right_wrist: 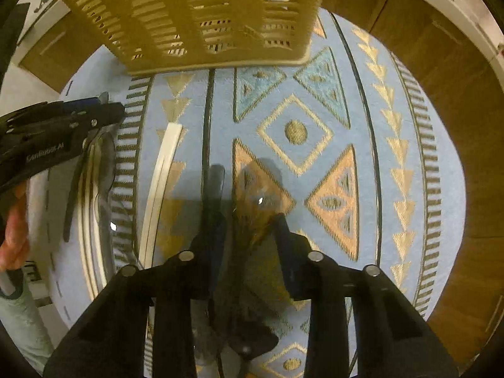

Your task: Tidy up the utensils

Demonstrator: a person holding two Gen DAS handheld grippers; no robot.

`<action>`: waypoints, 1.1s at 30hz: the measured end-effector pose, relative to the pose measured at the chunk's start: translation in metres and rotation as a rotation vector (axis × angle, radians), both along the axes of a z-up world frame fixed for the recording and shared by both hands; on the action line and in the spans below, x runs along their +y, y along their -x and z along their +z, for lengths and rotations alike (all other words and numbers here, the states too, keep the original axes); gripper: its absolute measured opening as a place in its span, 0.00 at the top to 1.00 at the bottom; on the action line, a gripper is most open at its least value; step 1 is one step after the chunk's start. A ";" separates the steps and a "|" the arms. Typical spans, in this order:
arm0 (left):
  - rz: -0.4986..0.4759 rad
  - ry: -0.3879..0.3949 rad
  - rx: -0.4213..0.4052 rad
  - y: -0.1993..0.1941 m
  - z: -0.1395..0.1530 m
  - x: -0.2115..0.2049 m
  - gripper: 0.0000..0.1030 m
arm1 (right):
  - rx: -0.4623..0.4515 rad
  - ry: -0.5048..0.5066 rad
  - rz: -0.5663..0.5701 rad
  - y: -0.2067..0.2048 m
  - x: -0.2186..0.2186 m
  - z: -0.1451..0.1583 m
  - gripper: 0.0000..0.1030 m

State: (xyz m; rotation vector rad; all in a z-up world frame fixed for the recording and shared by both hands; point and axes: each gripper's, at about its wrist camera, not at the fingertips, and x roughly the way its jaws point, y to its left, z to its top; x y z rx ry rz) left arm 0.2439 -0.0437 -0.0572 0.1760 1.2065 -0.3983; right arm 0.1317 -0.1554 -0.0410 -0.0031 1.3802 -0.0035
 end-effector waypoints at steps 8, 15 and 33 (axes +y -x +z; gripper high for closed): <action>0.013 -0.087 -0.067 0.010 0.000 -0.020 0.71 | -0.066 -0.007 0.059 0.000 0.006 0.004 0.90; 0.058 0.034 -0.102 0.016 0.014 -0.006 0.72 | -0.145 -0.143 0.031 0.008 -0.023 0.013 0.91; 0.066 0.266 -0.357 0.070 0.099 0.037 0.72 | -0.446 -0.307 0.080 0.042 -0.053 0.058 0.99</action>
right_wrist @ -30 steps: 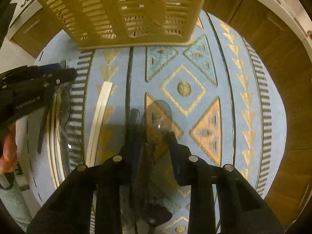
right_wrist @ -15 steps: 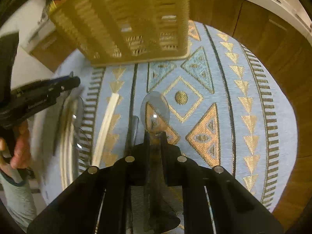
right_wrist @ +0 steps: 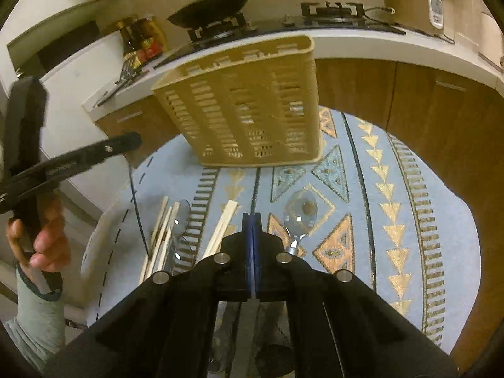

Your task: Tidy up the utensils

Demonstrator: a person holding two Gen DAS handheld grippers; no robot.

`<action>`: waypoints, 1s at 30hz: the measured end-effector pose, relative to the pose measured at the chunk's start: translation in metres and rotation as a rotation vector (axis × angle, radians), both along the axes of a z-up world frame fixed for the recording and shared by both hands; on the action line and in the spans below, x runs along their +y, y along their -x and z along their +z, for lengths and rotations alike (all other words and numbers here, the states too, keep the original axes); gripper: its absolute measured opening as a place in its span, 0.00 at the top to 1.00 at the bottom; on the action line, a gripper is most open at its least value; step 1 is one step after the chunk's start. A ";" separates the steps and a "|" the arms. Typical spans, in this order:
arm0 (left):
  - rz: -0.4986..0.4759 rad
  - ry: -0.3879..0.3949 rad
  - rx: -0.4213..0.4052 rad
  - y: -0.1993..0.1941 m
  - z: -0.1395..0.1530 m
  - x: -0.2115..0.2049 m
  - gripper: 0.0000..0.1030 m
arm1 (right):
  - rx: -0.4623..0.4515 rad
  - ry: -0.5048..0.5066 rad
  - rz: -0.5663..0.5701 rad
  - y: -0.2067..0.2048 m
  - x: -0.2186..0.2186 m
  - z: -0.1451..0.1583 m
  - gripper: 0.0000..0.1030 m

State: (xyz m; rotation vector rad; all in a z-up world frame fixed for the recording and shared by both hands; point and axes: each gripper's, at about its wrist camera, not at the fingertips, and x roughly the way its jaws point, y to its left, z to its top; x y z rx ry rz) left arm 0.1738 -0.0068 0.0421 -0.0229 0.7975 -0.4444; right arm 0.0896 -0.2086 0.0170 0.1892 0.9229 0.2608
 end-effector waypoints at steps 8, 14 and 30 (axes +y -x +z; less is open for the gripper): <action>-0.010 -0.003 -0.011 0.007 0.000 -0.003 0.72 | 0.194 0.077 -0.024 -0.034 -0.021 -0.011 0.66; -0.011 -0.009 -0.010 0.006 -0.002 0.000 0.72 | 0.307 0.127 -0.077 -0.059 -0.016 -0.035 0.53; -0.016 -0.012 -0.055 0.015 0.011 0.003 0.72 | 0.195 0.261 -0.075 -0.038 0.014 -0.036 0.71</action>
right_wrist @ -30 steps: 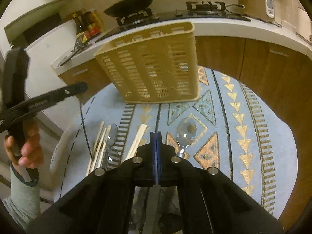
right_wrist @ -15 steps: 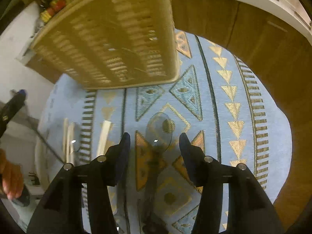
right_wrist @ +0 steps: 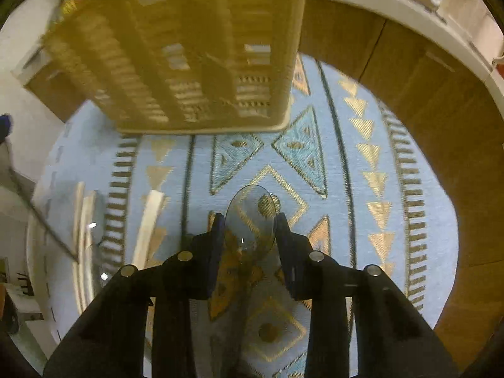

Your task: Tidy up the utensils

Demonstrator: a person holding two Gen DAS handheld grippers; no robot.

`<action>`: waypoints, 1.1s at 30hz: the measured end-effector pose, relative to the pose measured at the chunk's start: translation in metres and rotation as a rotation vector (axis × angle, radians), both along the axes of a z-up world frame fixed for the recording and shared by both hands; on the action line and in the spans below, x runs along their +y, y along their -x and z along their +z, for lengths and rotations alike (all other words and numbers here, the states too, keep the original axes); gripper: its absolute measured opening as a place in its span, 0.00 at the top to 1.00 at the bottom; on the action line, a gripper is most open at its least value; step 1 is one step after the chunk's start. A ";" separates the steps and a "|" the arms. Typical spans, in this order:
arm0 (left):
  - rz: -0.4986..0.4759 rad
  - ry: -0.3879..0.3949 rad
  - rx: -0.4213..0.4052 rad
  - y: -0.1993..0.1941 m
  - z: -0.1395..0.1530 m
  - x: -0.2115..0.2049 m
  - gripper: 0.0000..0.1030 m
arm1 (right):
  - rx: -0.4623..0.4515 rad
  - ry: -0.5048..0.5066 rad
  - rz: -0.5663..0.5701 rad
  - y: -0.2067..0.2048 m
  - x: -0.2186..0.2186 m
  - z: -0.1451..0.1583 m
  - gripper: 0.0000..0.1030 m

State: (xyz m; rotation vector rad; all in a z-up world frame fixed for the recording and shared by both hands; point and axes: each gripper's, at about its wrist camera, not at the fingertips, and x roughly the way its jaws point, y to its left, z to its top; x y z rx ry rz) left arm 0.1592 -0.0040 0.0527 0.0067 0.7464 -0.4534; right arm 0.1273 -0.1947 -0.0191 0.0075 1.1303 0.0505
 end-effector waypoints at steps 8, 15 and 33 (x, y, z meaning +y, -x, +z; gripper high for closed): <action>-0.017 0.037 -0.115 0.023 0.041 -0.001 0.72 | -0.395 -0.089 0.116 0.070 0.003 0.084 0.71; 0.007 0.063 -0.230 0.018 0.098 -0.007 0.72 | -0.650 -0.151 0.114 0.071 -0.005 0.165 0.71; 0.103 0.103 -0.416 -0.064 0.121 -0.033 0.72 | -0.866 -0.038 -0.090 -0.056 -0.031 0.189 0.71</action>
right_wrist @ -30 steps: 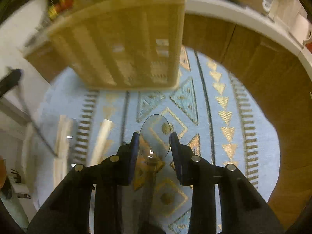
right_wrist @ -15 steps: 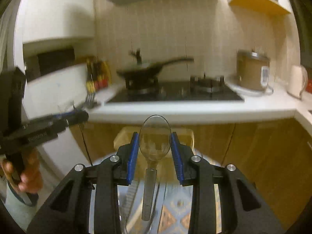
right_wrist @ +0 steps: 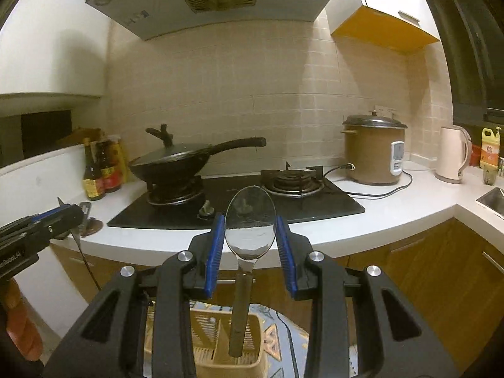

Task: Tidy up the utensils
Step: 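Lower the spoon into the tan caddy and open the left tool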

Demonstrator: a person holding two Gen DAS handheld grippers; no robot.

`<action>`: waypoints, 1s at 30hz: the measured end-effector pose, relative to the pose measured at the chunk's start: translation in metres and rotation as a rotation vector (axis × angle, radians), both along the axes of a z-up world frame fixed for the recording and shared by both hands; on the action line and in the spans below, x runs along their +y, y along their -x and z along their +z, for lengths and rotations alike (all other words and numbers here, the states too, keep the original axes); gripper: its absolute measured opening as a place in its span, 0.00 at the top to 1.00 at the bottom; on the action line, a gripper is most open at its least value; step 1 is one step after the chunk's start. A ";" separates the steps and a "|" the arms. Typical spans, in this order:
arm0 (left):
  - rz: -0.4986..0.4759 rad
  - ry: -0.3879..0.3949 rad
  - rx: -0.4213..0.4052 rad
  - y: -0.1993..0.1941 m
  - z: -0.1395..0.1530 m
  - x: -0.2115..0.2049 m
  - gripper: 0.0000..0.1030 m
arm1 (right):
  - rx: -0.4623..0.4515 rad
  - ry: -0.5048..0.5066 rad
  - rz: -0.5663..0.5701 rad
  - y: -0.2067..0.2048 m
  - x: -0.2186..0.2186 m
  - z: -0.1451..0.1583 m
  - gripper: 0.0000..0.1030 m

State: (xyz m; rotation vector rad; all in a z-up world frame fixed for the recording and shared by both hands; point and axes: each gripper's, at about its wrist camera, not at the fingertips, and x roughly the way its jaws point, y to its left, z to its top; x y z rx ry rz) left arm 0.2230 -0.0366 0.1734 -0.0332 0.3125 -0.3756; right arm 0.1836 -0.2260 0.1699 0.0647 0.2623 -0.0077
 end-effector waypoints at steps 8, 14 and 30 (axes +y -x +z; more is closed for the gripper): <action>0.017 0.021 0.040 -0.025 -0.027 0.005 0.72 | 0.011 0.068 -0.005 -0.014 0.013 -0.031 0.71; 0.025 -0.002 0.064 -0.029 -0.046 0.005 0.71 | 0.040 0.072 0.013 -0.011 0.016 -0.046 0.71; -0.039 0.007 0.158 0.012 -0.047 0.019 0.55 | 0.206 -0.005 0.108 0.041 0.010 -0.046 0.67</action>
